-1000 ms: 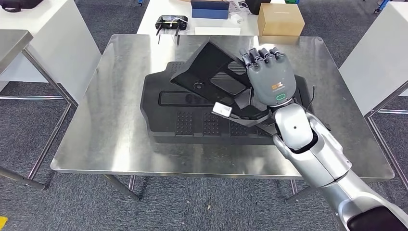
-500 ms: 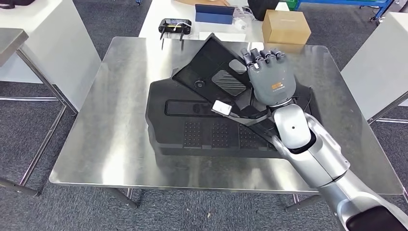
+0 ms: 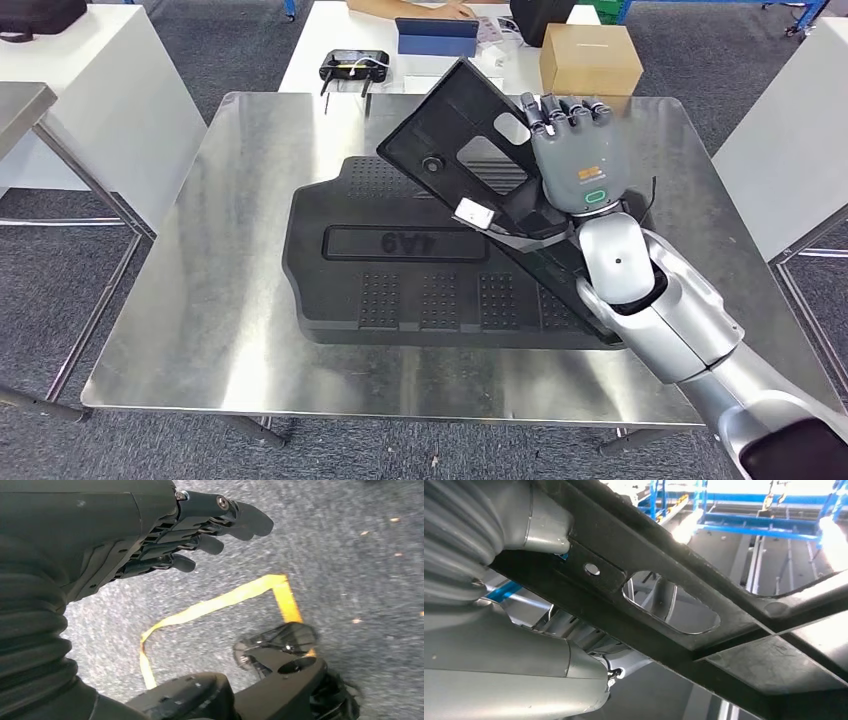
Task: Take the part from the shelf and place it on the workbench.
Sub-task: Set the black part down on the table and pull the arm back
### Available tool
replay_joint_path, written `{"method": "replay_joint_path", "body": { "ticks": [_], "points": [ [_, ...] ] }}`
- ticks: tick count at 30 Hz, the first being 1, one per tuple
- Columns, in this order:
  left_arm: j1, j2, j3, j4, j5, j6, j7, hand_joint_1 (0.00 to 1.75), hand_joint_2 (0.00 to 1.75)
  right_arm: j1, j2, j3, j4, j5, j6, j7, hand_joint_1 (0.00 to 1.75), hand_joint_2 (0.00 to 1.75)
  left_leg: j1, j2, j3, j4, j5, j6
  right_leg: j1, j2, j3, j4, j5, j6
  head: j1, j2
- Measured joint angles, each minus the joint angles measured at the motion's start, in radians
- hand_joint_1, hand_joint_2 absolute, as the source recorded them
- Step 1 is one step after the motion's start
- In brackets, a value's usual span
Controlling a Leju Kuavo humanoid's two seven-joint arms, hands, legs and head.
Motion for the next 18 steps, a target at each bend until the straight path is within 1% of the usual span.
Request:
{"method": "replay_joint_path", "body": {
  "ticks": [1,2,3,4,5,6,7,8,9,10,11,13,14,15,16,17,18],
  "points": [
    [0.000,0.000,0.000,0.000,0.000,0.000,0.000,0.00,1.75,-0.001,-0.001,0.003,0.000,0.000,0.001,0.003,1.75,1.75,0.000,0.002,-0.034,0.065,-0.024,-0.002,0.002,0.000,0.008,0.000,-0.006,-0.008,-0.002,0.000],
    [0.001,-0.001,0.000,0.000,0.000,0.000,0.000,0.00,1.75,-0.001,-0.002,0.007,0.001,0.000,0.002,0.004,1.75,1.75,0.000,0.003,-0.074,0.133,-0.045,-0.003,0.005,-0.001,0.015,0.000,-0.011,-0.013,-0.003,0.000],
    [0.001,-0.001,0.000,0.000,0.000,0.000,0.000,0.00,1.75,-0.001,-0.003,0.011,0.001,0.000,0.003,0.004,1.75,1.75,0.000,0.003,-0.109,0.180,-0.051,-0.004,0.008,0.000,0.022,0.000,-0.016,-0.017,-0.003,0.000],
    [0.002,-0.001,0.000,0.000,0.000,0.000,0.000,0.00,1.75,0.000,-0.003,0.015,0.001,0.000,0.003,0.004,1.75,1.75,0.000,0.003,-0.128,0.193,-0.038,-0.004,0.010,0.002,0.030,0.000,-0.022,-0.018,-0.003,0.000],
    [0.003,-0.001,0.000,0.000,0.000,0.000,0.000,0.00,1.75,0.000,-0.003,0.018,0.002,0.000,0.003,0.004,1.75,1.75,0.000,0.003,-0.127,0.165,-0.004,-0.002,0.011,0.004,0.040,0.001,-0.029,-0.018,-0.003,0.000],
    [0.003,-0.001,0.000,0.000,0.000,0.001,0.000,0.00,1.75,0.000,-0.003,0.021,0.002,0.000,0.003,0.004,1.75,1.75,0.000,0.004,-0.108,0.103,0.044,0.000,0.011,0.006,0.051,0.001,-0.037,-0.016,-0.003,0.000],
    [0.003,-0.001,0.000,0.000,0.000,0.001,0.000,0.00,1.75,-0.001,-0.003,0.023,0.002,0.000,0.003,0.005,1.75,1.75,0.000,0.004,-0.081,0.037,0.082,0.004,0.012,0.007,0.061,0.001,-0.045,-0.012,-0.002,0.000],
    [0.003,-0.001,0.000,0.000,0.000,0.001,0.000,0.00,1.75,-0.003,-0.004,0.024,0.003,0.000,0.003,0.005,1.75,1.75,-0.002,0.004,-0.053,-0.021,0.105,0.007,0.015,0.008,0.068,0.003,-0.052,-0.008,-0.002,0.000],
    [0.002,-0.001,0.000,0.001,0.000,0.001,0.000,0.00,1.75,-0.005,-0.006,0.025,0.003,0.000,0.003,0.005,1.75,1.75,-0.004,0.003,-0.034,-0.056,0.113,0.010,0.017,0.009,0.072,0.003,-0.057,-0.003,-0.002,0.000],
    [0.001,-0.002,0.000,0.001,0.000,0.001,-0.001,0.00,1.75,-0.007,-0.008,0.026,0.003,0.000,0.003,0.006,1.75,1.75,-0.007,0.003,-0.025,-0.067,0.106,0.015,0.019,0.009,0.073,0.002,-0.060,0.001,-0.002,0.000],
    [0.000,-0.002,0.000,0.001,0.000,0.001,-0.001,0.00,1.75,-0.008,-0.009,0.027,0.003,0.000,0.003,0.007,1.75,1.75,-0.010,0.002,-0.021,-0.072,0.103,0.019,0.020,0.010,0.074,0.000,-0.062,0.006,-0.002,0.000],
    [0.000,-0.002,0.000,0.000,0.000,0.002,-0.001,0.00,1.75,-0.010,-0.011,0.029,0.003,0.000,0.003,0.007,1.75,1.75,-0.006,0.001,-0.016,-0.078,0.102,0.031,0.017,0.009,0.069,0.004,-0.069,0.016,-0.002,0.000],
    [0.000,-0.002,0.000,0.000,0.000,0.002,-0.001,0.00,1.75,-0.011,-0.012,0.029,0.003,0.000,0.004,0.007,1.75,1.75,-0.004,0.000,-0.013,-0.081,0.101,0.037,0.016,0.008,0.054,0.028,-0.079,0.019,0.000,0.000],
    [0.000,-0.003,0.000,0.000,0.000,0.002,-0.001,0.00,1.75,-0.013,-0.014,0.028,0.003,0.000,0.005,0.005,1.75,1.75,-0.001,0.000,-0.010,-0.085,0.100,0.043,0.015,0.007,0.026,0.075,-0.095,0.020,0.001,0.000],
    [-0.001,-0.003,0.000,0.000,-0.001,0.002,-0.002,0.00,1.75,-0.013,-0.015,0.027,0.003,0.000,0.007,0.001,1.75,1.75,0.000,-0.001,-0.009,-0.086,0.098,0.047,0.013,0.007,-0.010,0.137,-0.115,0.020,0.003,0.000],
    [-0.001,-0.004,0.000,0.000,-0.002,0.002,-0.002,0.00,1.75,-0.011,-0.015,0.026,0.004,0.000,0.010,-0.006,1.75,1.75,0.000,-0.001,-0.007,-0.086,0.095,0.050,0.011,0.007,-0.056,0.209,-0.134,0.021,0.003,0.000],
    [-0.001,-0.006,0.000,0.000,-0.002,0.002,-0.002,0.00,1.75,-0.006,-0.015,0.025,0.006,0.000,0.012,-0.014,1.75,1.75,0.000,-0.001,-0.005,-0.085,0.092,0.051,0.008,0.007,-0.097,0.267,-0.145,0.024,0.003,0.000]
  ]
}}
